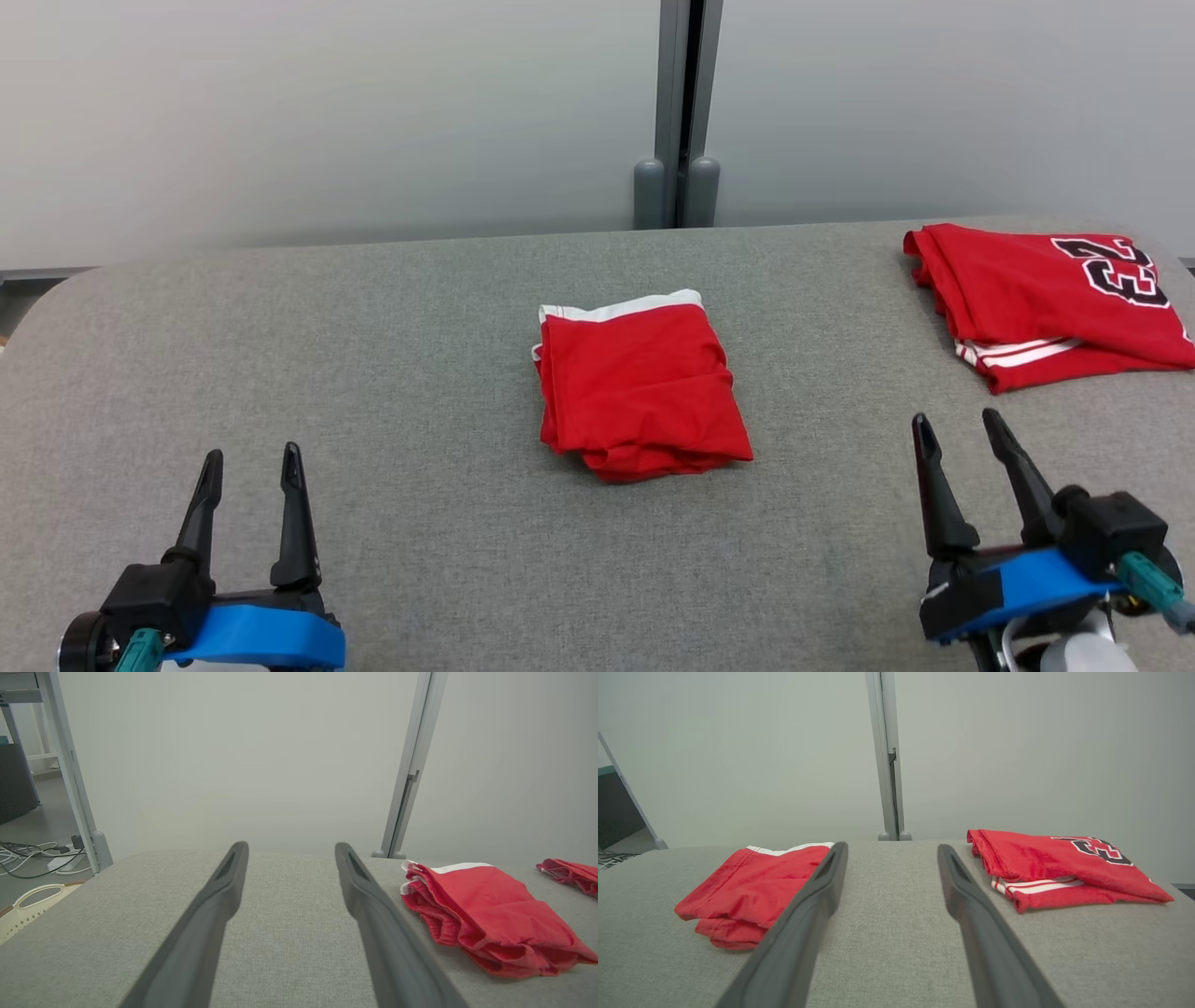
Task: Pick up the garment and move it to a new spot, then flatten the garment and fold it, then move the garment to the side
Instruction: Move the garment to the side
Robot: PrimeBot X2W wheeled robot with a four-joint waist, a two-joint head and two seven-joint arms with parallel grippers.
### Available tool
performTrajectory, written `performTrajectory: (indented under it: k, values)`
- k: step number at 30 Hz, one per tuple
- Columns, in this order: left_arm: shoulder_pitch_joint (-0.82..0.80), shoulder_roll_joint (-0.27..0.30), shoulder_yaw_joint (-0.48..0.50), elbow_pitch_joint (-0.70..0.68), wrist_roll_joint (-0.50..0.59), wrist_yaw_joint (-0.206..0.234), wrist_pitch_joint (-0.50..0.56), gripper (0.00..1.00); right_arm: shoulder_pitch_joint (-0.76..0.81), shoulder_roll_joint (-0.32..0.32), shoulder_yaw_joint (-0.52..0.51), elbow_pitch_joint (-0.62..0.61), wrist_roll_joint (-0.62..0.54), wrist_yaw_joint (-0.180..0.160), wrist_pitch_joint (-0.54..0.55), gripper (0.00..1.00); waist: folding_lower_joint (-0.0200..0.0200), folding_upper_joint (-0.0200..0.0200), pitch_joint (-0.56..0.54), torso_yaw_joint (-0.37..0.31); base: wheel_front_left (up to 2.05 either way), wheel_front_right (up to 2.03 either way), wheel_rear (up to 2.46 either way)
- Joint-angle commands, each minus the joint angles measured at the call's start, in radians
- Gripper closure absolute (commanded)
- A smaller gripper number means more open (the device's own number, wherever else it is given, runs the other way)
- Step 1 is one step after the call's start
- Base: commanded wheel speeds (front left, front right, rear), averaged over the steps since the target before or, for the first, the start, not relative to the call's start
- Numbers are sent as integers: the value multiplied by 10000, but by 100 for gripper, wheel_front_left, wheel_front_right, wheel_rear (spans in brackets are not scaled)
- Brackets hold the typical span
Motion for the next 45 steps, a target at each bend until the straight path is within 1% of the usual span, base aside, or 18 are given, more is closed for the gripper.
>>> performTrajectory:
  k: [1,7,14,20,21,22,27,34,36,44,45]
  values:
    - [-103,51,-7,-46,-28,6,-41,0,-258,-83,7,27,-45,1,-15,0,0,-1,49,33,0,0,0]
    - [-349,66,-62,-106,-63,-2,-41,0,-1410,-337,382,436,-180,1,160,0,0,-1,387,243,0,0,0]
    - [-757,2,-280,-76,-135,-21,-41,0,-3311,-588,1084,1368,-232,1,544,0,0,-1,939,848,0,0,0]
    - [-1081,-45,-321,6,-247,-36,-41,0,-4648,-818,1557,2752,-314,1,996,0,0,-1,1425,1442,0,0,0]
    - [-1133,-54,-325,15,-272,-39,-41,0,-4832,-860,1601,3048,-326,1,1064,0,0,-1,1487,1536,0,0,0]
    - [-1208,-71,-353,37,-302,-47,-41,0,-5139,-926,1660,3675,-355,1,1158,0,0,-1,1596,1704,0,0,0]
    - [-1413,-116,-405,69,-355,-62,-41,0,-5640,-1009,1697,5197,-301,1,1173,0,0,-1,1855,2049,0,0,0]
    - [-1575,-178,-458,89,-396,-77,-41,0,-5903,-976,1712,6938,-297,1,916,0,0,-1,2151,2273,0,0,0]
    - [-1604,-191,-472,90,-414,-80,-41,0,-6022,-986,1711,7353,-310,1,870,0,0,-1,2229,2308,0,0,0]
    - [-1766,-231,-500,209,-411,-84,-41,0,-6225,-615,2054,8720,-151,1,491,0,0,-1,2355,2297,0,0,0]
    - [-1779,-234,-499,216,-406,-85,-41,0,-6244,-546,2107,8841,-86,2,452,55,0,-1,2344,2282,0,0,0]
